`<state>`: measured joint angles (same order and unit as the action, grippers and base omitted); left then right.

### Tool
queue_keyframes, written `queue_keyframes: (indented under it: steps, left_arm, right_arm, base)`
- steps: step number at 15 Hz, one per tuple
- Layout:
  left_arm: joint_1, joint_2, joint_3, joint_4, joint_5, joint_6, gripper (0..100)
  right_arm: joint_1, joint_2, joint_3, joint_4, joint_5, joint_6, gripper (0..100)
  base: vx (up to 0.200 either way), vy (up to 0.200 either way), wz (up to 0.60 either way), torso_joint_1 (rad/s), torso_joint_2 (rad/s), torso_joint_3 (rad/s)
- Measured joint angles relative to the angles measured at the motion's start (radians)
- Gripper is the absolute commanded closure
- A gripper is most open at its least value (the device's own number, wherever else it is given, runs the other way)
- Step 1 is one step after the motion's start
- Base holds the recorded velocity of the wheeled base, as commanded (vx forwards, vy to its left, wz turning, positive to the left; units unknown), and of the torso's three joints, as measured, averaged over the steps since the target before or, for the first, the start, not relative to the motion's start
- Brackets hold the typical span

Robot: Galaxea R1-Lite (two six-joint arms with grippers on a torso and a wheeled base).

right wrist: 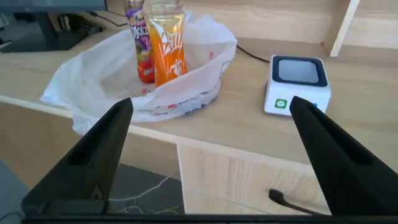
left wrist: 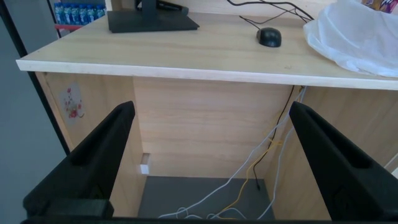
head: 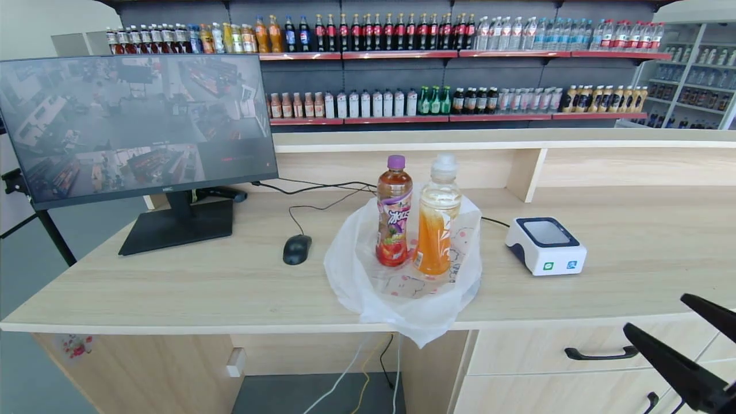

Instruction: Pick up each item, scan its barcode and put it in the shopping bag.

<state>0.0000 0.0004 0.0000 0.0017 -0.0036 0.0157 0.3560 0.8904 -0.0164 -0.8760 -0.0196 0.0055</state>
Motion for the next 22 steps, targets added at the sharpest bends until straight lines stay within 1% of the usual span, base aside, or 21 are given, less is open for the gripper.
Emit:
queue_keyframes:
  steps: [3,5,6,8,10,13,14,17,22]
  left_arm:
    - [0.000,0.000,0.000,0.000,0.000,0.004,0]
    - [0.000,0.000,0.000,0.000,0.000,-0.002,0]
    - [0.000,0.000,0.000,0.000,0.000,-0.004,0]
    - [0.000,0.000,0.000,0.000,0.000,-0.004,0]
    - [0.000,0.000,0.000,0.000,0.000,-0.003,0]
    - [0.000,0.000,0.000,0.000,0.000,-0.003,0]
    - [0.000,0.000,0.000,0.000,0.000,-0.004,0]
    - [0.000,0.000,0.000,-0.001,0.001,-0.004,0]
    - [0.000,0.000,0.000,0.000,0.001,-0.005,0]
  right_arm:
    - [0.000,-0.336,0.009,0.443,0.009,-0.035,0]
    - [-0.011,-0.529,0.013,0.679,0.010,-0.058,0]
    - [-0.022,-0.622,0.013,0.774,0.010,-0.059,0]
    - [-0.049,-0.745,0.014,0.839,0.007,-0.052,0]
    - [-0.104,-0.785,0.015,0.866,-0.002,-0.043,0]
    - [-0.295,-0.783,0.016,0.874,-0.005,-0.014,0]
    - [-0.327,-0.788,0.016,0.875,-0.005,-0.010,0]
    - [-0.356,-0.855,0.016,0.876,-0.005,0.015,0]
    - [-0.359,-0.891,0.016,0.876,-0.006,0.017,0]
  base:
    - [0.000,0.000,0.00,0.000,0.00,0.000]
    - [0.000,0.000,0.00,0.000,0.00,0.000]
    - [0.000,0.000,0.00,0.000,0.00,0.000]
    - [0.000,0.000,0.00,0.000,0.00,0.000]
    - [0.000,0.000,0.00,0.000,0.00,0.000]
    - [0.000,0.000,0.00,0.000,0.00,0.000]
    - [0.000,-0.200,0.00,0.002,0.00,-0.002]
    - [0.000,-0.200,0.00,0.002,0.00,0.009]
    - [0.000,-0.200,0.00,0.005,0.00,0.002]
